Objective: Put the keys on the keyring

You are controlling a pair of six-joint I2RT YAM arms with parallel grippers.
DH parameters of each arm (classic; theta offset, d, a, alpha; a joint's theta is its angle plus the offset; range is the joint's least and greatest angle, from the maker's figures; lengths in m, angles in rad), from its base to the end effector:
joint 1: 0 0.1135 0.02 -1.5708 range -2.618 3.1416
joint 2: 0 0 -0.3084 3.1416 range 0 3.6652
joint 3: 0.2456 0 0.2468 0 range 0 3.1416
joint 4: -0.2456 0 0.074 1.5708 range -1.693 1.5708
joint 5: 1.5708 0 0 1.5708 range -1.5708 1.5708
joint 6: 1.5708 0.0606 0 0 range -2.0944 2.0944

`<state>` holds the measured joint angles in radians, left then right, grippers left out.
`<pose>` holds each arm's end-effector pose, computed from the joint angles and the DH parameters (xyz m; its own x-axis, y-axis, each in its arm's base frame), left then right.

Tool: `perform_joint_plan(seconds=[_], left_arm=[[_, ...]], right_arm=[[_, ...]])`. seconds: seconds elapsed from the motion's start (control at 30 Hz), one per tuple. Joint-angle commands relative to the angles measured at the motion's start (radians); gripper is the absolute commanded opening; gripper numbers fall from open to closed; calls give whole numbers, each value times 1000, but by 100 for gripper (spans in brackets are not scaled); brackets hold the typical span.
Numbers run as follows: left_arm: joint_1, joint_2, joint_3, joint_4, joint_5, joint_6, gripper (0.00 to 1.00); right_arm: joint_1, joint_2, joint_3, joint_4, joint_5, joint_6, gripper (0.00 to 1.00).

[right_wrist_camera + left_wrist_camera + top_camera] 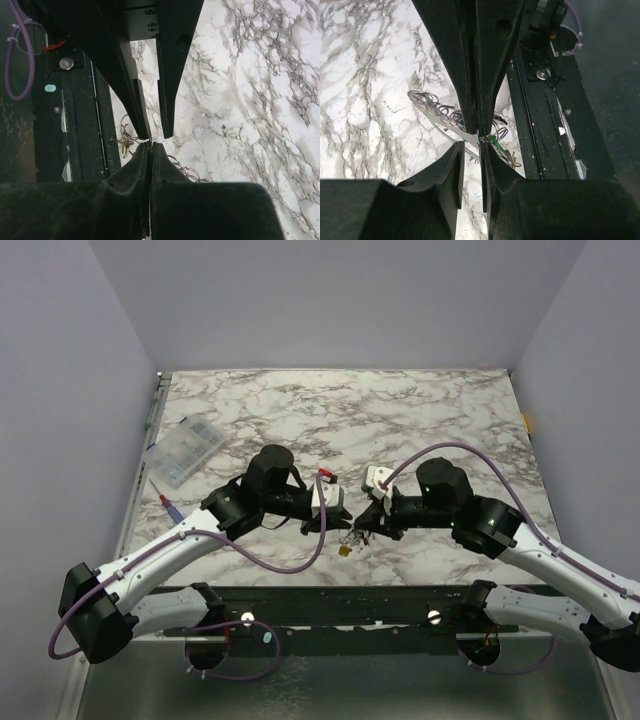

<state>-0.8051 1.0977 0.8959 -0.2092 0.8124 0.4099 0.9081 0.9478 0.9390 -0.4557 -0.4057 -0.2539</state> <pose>0.1291 -0.1978 0.3526 0.1274 0.2629 -0.9564 0.9881 -0.1176 0.0993 0.1017 0.1692 0.3638 -0.0303 -0.4140 -0.9098 -0.9805 0.1892 -0.0534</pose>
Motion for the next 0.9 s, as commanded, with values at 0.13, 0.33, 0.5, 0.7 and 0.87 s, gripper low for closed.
perform_joint_plan(seconds=[0.13, 0.33, 0.5, 0.7, 0.87], left_arm=[[-2, 76, -1, -14, 96, 27, 20], [-3, 97, 1, 16, 82, 11, 11], [-3, 87, -12, 52, 57, -8, 6], [-3, 78, -22, 85, 27, -46, 14], [-3, 59, -34, 101, 8, -47, 0]], right_arm=[[2, -5, 7, 106, -39, 16, 1], [2, 19, 3, 115, -59, 18, 1], [2, 26, -6, 117, -61, 22, 1], [2, 36, -13, 126, -63, 28, 1], [2, 47, -16, 134, -65, 34, 1]])
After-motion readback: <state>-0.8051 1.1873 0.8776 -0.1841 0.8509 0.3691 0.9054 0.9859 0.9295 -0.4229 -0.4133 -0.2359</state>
